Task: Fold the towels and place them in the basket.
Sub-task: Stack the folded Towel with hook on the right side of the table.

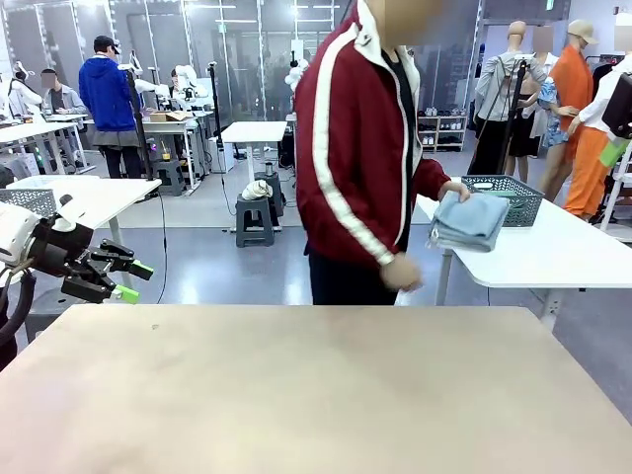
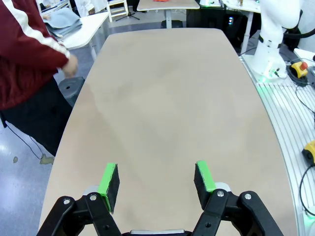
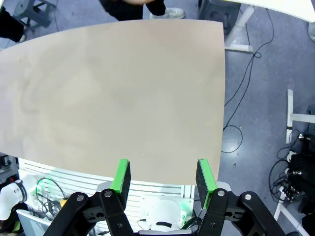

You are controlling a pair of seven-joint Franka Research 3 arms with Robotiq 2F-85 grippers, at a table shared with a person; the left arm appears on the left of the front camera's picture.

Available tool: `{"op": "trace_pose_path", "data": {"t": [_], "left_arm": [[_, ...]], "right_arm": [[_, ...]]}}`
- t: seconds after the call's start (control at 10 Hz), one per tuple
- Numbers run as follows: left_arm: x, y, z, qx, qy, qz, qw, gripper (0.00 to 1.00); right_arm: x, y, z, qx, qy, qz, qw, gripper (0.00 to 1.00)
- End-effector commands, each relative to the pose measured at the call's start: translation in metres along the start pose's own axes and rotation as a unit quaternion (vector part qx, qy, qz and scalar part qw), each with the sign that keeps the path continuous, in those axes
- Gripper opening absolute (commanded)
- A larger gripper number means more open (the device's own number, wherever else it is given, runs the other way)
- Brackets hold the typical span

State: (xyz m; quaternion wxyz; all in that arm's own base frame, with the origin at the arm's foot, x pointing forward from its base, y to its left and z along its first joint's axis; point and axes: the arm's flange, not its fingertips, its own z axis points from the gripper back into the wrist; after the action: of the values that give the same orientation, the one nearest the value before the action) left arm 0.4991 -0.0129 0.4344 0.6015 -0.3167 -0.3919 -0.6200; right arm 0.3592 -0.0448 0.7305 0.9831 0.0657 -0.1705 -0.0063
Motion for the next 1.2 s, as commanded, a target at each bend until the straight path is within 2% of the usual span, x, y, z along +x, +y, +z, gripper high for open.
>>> {"op": "trace_pose_path", "data": {"t": [0.0, 1.1], "left_arm": [[0.0018, -0.0010, 0.0004, -0.001, -0.006, 0.004, 1.000, 0.78], [0.0018, -0.0010, 0.0004, -0.001, -0.006, 0.004, 1.000, 0.78]], "right_arm": [[-0.0004, -0.0010, 0.0005, 0.000, 0.002, 0.005, 1.000, 0.67], [-0.0004, -0.0010, 0.0005, 0.000, 0.002, 0.005, 1.000, 0.67]]}}
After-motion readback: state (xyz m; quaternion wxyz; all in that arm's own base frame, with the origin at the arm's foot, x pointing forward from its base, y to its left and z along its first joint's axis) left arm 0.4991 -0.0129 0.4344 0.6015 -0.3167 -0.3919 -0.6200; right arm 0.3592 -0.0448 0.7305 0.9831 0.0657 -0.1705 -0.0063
